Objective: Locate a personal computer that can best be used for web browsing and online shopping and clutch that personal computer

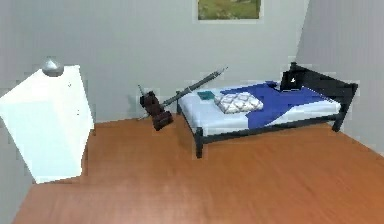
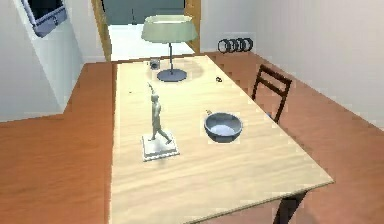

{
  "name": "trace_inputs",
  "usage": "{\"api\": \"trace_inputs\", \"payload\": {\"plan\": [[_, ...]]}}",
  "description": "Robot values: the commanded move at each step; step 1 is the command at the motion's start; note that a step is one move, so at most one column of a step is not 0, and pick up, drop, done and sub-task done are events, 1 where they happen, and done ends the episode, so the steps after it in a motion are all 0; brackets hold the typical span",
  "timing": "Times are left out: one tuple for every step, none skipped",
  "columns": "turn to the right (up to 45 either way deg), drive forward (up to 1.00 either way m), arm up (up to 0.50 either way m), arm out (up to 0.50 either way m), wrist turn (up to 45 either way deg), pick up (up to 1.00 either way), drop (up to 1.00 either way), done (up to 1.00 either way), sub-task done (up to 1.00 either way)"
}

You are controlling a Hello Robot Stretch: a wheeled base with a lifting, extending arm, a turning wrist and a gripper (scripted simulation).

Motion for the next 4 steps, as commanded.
{"api": "trace_inputs", "payload": {"plan": [[0.0,0.30,0.00,0.00,0.0,0.00,0.00,0.00,0.00],[24.0,0.00,0.00,0.00,0.0,0.00,0.00,0.00,0.00],[0.0,0.30,0.00,0.00,0.0,0.00,0.00,0.00,0.00],[27.0,0.00,0.00,0.00,0.0,0.00,0.00,0.00,0.00]]}}
